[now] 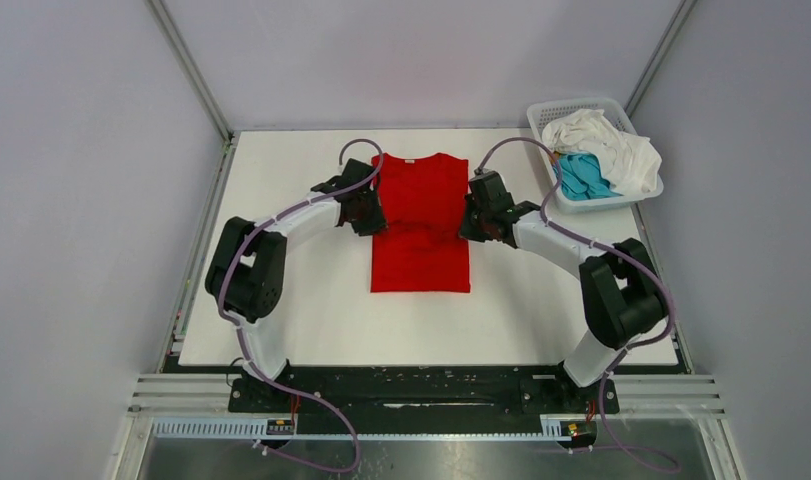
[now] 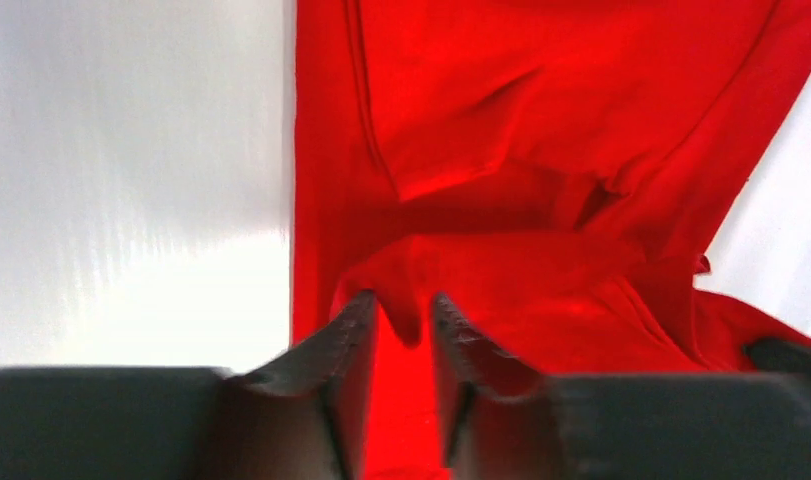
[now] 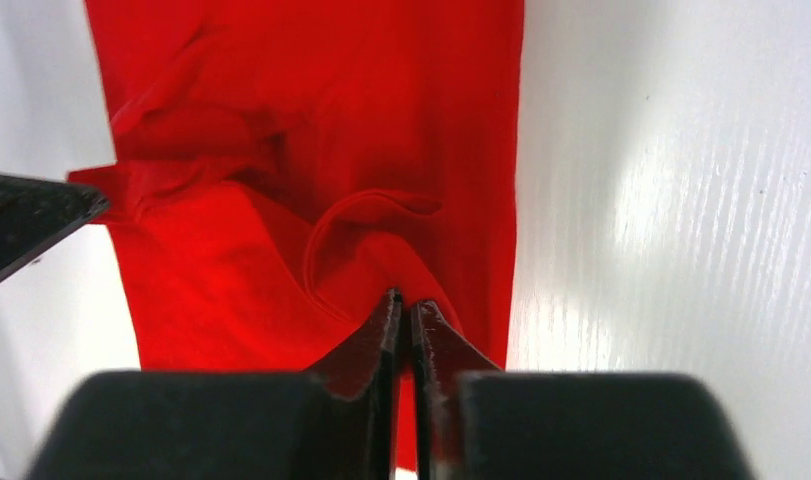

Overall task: Fold and stack the t-shirts
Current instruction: Fold the folded rectangular tshirt in 1/3 of the way

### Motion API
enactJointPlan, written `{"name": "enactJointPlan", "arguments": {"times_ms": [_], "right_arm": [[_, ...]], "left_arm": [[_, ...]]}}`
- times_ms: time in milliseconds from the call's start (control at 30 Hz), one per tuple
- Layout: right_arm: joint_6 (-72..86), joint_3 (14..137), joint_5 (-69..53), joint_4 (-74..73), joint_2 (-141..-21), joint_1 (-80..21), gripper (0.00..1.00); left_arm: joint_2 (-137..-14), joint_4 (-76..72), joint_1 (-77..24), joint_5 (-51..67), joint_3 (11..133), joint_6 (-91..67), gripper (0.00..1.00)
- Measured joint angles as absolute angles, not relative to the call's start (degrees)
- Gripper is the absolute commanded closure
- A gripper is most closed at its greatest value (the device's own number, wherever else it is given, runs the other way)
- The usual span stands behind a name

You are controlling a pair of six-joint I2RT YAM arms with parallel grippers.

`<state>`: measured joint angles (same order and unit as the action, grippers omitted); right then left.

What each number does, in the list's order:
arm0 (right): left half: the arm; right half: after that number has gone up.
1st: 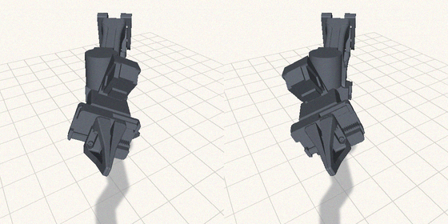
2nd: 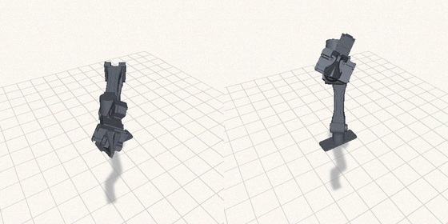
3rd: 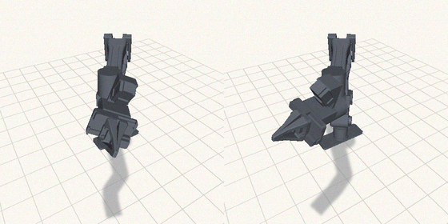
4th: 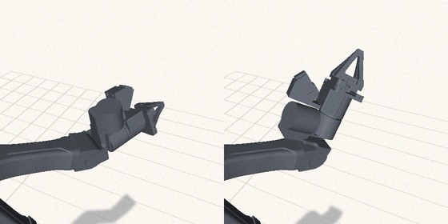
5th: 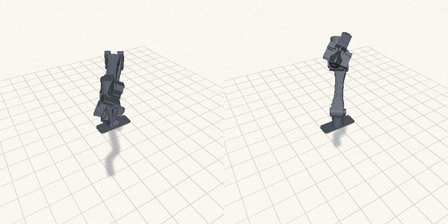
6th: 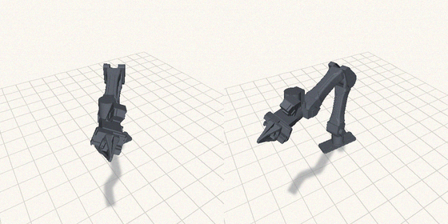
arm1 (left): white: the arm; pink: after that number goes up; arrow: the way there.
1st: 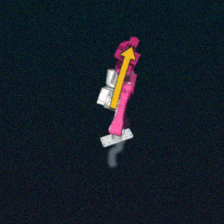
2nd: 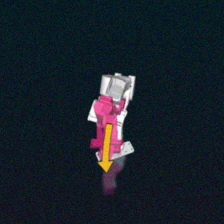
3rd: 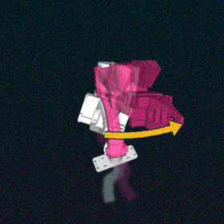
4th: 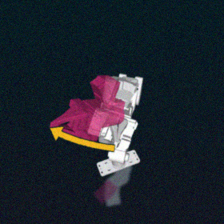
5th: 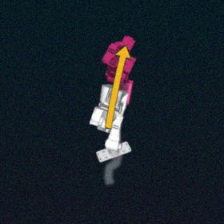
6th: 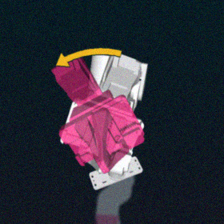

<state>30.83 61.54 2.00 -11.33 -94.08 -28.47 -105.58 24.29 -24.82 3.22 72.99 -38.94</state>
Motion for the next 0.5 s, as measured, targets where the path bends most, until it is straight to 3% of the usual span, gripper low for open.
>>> {"name": "enactJointPlan", "arguments": {"times_ms": [100, 167, 300, 500], "right_arm": [[31.2, 62.4, 2.0, -9.8, -97.4, -27.3, 0.41], [31.5, 62.5, 2.1, -9.6, -98.5, -26.7, 0.26], [30.9, 62.1, 2.4, -8.9, -97.1, -26.2, 0.17], [31.1, 50.8, -0.7, -5.3, -83.5, -26.2, 0.18]], "left_arm": [[-106.0, 24.3, -24.0, 3.5, 74.4, -39.2, 0.29], [-105.9, 24.2, -23.6, 4.3, 75.6, -39.0, 0.22], [-103.4, 23.3, -23.1, 6.3, 74.7, -38.8, 0.17], [-88.5, 20.8, -23.4, 9.1, 58.5, -39.1, 0.16]]}}
